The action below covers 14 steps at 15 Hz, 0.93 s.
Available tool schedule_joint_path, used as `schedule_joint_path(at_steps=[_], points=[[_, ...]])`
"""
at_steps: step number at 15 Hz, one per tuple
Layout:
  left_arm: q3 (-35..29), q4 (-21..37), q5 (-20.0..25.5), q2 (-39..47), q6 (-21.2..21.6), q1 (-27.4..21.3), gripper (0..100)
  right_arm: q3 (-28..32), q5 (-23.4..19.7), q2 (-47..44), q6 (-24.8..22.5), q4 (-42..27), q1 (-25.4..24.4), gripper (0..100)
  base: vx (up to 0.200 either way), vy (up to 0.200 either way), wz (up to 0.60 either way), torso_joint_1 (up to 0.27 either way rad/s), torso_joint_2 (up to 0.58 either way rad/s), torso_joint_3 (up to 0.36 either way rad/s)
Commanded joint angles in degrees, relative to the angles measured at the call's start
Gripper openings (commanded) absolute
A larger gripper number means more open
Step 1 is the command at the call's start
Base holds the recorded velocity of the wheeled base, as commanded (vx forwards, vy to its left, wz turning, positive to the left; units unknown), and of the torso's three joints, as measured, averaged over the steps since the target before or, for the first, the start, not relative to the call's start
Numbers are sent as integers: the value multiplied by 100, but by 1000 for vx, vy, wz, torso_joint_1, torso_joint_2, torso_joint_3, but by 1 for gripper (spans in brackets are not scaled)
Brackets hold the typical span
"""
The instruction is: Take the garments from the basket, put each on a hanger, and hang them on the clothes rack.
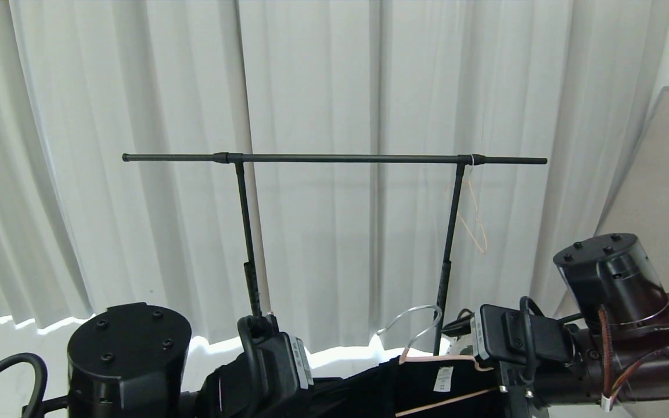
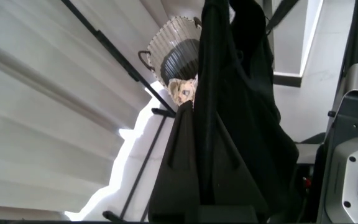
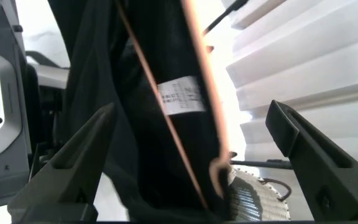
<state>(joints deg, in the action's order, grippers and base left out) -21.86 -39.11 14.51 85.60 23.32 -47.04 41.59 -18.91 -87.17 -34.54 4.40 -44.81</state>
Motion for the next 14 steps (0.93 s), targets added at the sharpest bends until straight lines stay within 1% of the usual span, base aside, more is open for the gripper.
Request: schedule_joint_path(at_steps=[1,5,6,9,11,14], points=[[32,-9,0,-17,6,-33,0,24,1,-230,-1,8,-28,100,0,0,0,0,0,0],[15,-79,0,9,6,-138,0,15,1,-326,-1,70,-19,100,0,0,0,0,0,0],[15,-79,0,9,6,-138,0,7,1,-353,-1,87,-19,0,0,0,0,0,0,0],[32,-88,0,0,6,-138,0,-2,19,-362,8,96,-1,0,0,0,0,0,0,0],[59,-203,8,9,6,-138,0,-2,36,-370,26,96,16,0,0,0,0,0,0,0],[112,-238,-9,0,50,-130,0,7,27,-247,-1,122,227,0,0,0,0,0,0,0]])
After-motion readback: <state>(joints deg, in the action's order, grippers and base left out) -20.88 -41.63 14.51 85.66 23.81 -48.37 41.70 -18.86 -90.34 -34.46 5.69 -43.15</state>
